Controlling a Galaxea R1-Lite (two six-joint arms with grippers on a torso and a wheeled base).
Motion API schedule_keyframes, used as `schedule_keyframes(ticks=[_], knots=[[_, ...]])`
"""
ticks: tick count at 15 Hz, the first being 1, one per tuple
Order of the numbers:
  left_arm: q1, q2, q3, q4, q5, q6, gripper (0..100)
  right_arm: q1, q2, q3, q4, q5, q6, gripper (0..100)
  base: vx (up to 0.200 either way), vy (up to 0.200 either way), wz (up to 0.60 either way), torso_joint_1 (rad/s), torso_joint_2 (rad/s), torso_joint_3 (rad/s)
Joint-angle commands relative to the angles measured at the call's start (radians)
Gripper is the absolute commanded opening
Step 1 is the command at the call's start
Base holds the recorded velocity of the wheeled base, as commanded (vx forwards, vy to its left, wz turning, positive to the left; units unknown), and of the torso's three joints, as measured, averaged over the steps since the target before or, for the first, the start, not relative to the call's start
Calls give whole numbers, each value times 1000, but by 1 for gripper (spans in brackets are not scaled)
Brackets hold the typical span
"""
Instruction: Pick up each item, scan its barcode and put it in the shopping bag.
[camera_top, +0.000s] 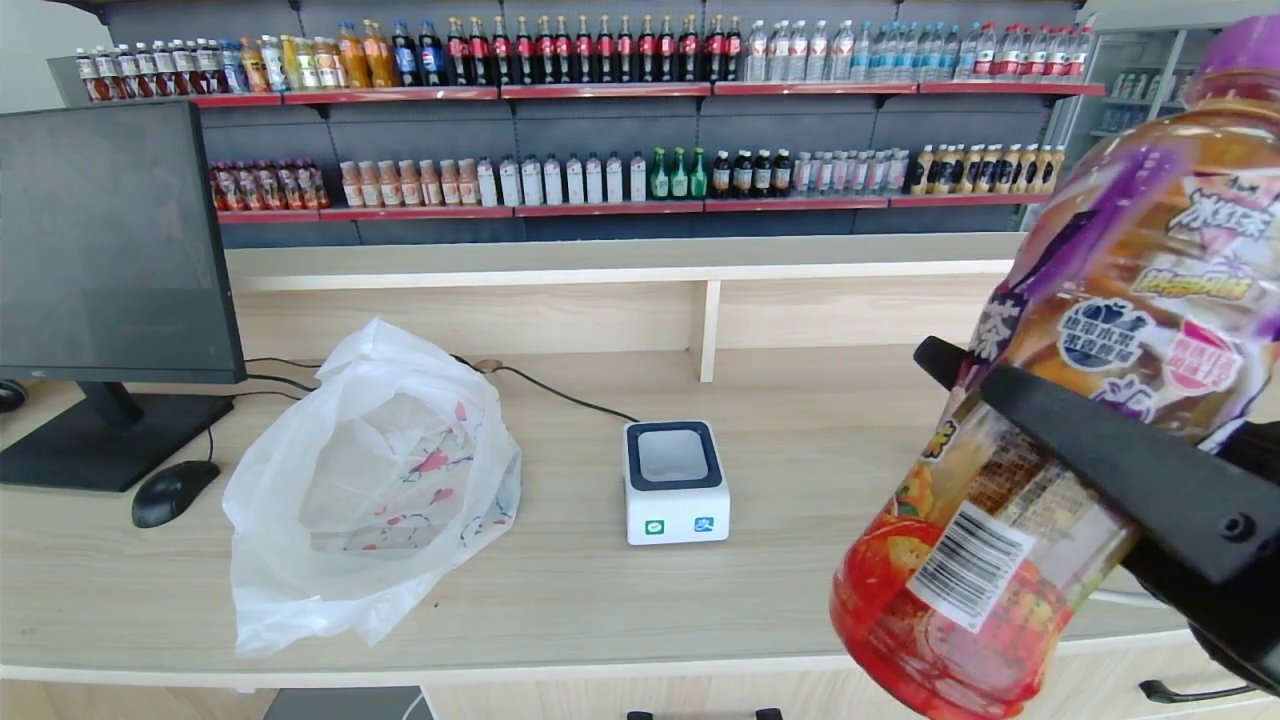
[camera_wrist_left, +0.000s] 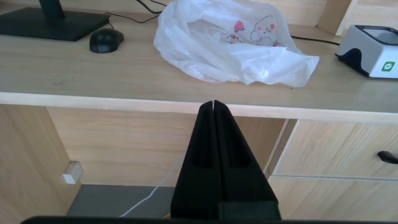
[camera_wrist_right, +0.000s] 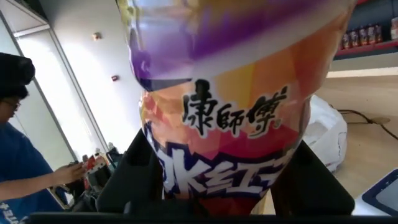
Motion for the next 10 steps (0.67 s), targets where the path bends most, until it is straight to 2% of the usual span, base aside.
schedule_keyframes(ticks=[1, 3, 7, 9, 10], knots=[[0, 0, 0, 0, 0, 0, 0, -8, 57, 3, -2, 0, -70, 0, 0, 0, 0, 0, 0, 0], [0, 0, 0, 0, 0, 0, 0, -34, 83, 4, 7, -12, -131, 0, 0, 0, 0, 0, 0, 0], [0, 0, 0, 0, 0, 0, 0, -56, 126, 95, 18, -29, -386, 0, 0, 0, 0, 0, 0, 0], [0, 0, 0, 0, 0, 0, 0, -91, 138, 95, 18, -167, -432, 0, 0, 0, 0, 0, 0, 0], [0, 0, 0, 0, 0, 0, 0, -92, 140, 86, 18, -277, -448, 0, 0, 0, 0, 0, 0, 0]])
